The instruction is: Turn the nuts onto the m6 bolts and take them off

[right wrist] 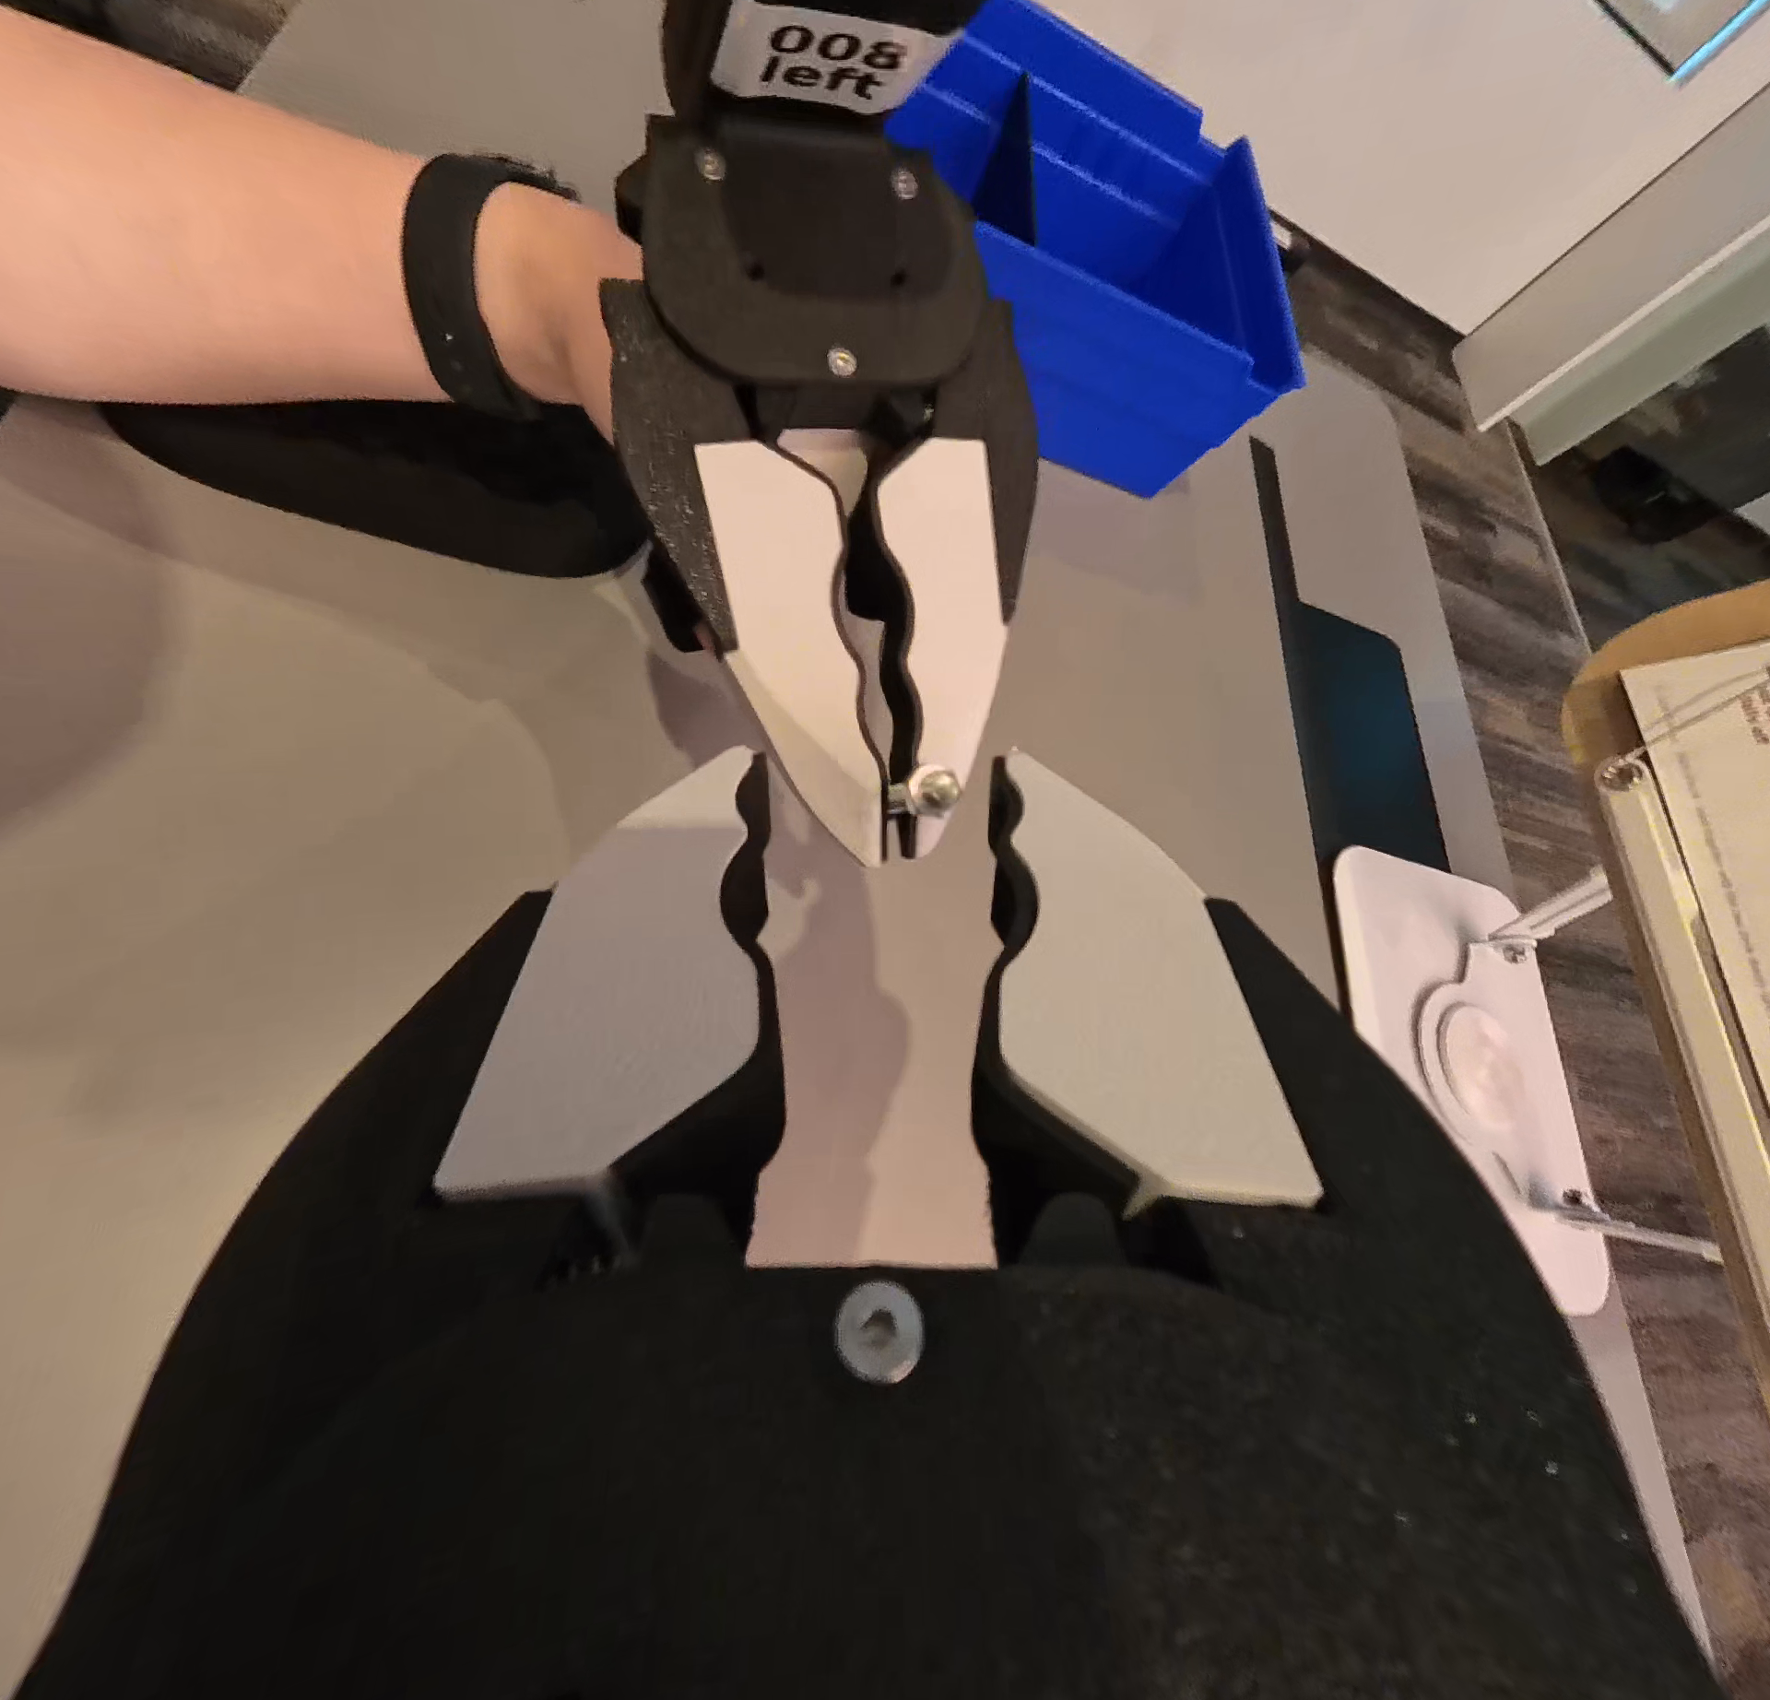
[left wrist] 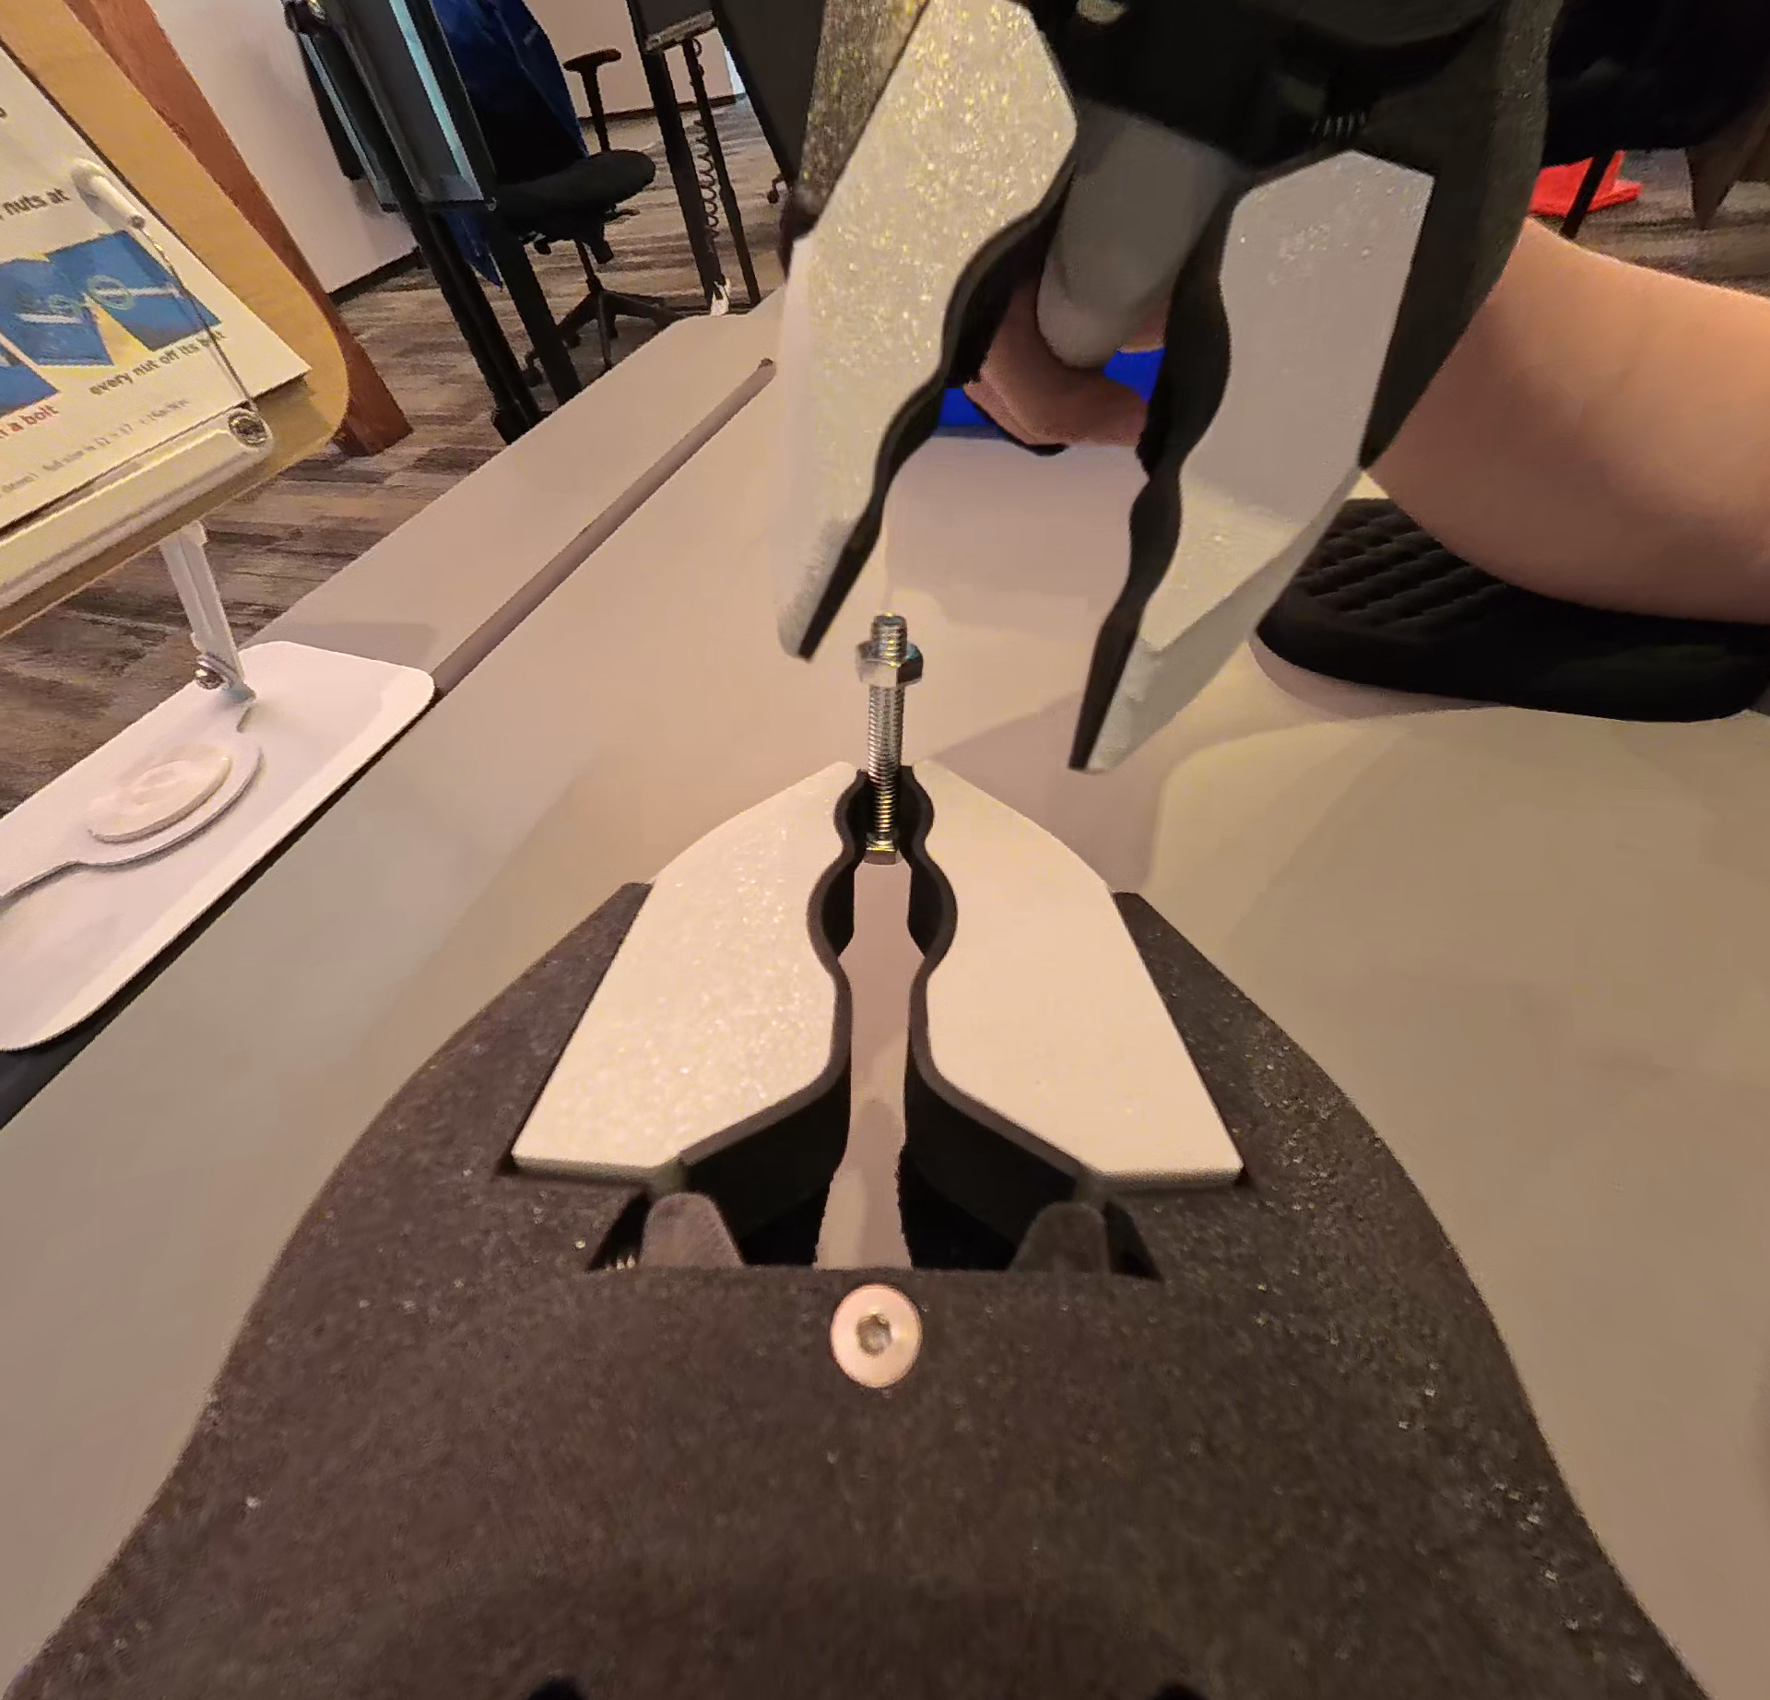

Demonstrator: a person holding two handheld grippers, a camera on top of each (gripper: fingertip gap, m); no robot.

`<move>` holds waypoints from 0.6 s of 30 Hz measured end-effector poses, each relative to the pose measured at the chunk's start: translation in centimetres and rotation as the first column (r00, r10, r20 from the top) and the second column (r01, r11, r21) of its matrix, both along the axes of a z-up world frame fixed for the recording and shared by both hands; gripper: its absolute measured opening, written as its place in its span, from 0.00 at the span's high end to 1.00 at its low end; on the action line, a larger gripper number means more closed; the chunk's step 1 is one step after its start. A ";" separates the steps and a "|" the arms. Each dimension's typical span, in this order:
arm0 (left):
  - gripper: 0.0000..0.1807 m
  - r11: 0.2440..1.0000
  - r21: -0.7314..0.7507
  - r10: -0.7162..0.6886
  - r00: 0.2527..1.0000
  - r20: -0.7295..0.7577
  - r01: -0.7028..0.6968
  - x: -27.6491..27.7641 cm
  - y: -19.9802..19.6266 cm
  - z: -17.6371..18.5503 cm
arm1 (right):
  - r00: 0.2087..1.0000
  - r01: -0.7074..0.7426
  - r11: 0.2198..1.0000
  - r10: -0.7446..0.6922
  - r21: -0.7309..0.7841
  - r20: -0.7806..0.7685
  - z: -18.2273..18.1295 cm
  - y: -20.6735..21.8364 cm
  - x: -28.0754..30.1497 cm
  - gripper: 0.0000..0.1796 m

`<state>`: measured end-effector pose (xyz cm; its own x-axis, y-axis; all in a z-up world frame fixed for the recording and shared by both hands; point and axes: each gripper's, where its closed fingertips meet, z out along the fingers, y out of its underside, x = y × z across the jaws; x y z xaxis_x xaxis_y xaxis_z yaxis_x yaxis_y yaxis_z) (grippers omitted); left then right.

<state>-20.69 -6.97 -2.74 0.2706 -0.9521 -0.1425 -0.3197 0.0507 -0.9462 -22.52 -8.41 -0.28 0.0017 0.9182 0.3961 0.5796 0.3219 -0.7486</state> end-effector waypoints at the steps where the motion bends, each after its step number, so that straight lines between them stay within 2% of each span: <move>1: 0.97 1.000 0.005 0.001 1.000 -0.006 -0.001 0.0 0.0 -0.1 | 1.000 -0.010 1.000 0.010 -0.001 0.020 -0.3 -0.2 0.0 0.76; 3: 0.97 1.000 0.012 0.016 1.000 -0.015 -0.016 -0.1 0.2 -0.1 | 0.998 0.006 1.000 -0.006 0.004 0.069 -1.0 0.0 0.4 0.77; 5: 0.97 0.999 0.006 0.033 0.999 -0.008 -0.033 -0.4 0.6 -0.1 | 0.996 0.000 0.999 0.003 -0.036 0.093 -1.3 -0.1 1.0 0.84; 10: 0.97 1.000 -0.003 0.015 1.000 -0.004 -0.015 -0.3 0.3 -0.1 | 1.000 0.023 1.000 -0.023 0.002 -0.007 0.2 0.4 0.2 0.75; 13: 0.97 1.000 0.007 0.021 1.000 -0.007 -0.021 -0.2 0.3 -0.1 | 0.999 -0.007 1.000 0.008 -0.008 0.037 -0.5 -0.2 0.2 0.75; 16: 0.97 0.999 -0.003 0.043 0.999 0.008 -0.043 -0.6 0.8 0.1 | 0.996 -0.006 0.999 0.011 -0.051 0.094 -1.2 -0.3 1.2 0.85; 18: 0.97 0.999 -0.021 0.032 0.999 0.035 -0.031 -0.6 0.7 0.4 | 0.998 0.007 0.999 -0.004 -0.044 0.066 -0.8 0.0 1.2 0.85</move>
<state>-21.34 -6.29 -2.34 0.3048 -0.9458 -0.1126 -0.2874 0.0214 -0.9576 -21.29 -8.37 -1.03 -0.0179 0.9348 0.3546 0.6300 0.2860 -0.7221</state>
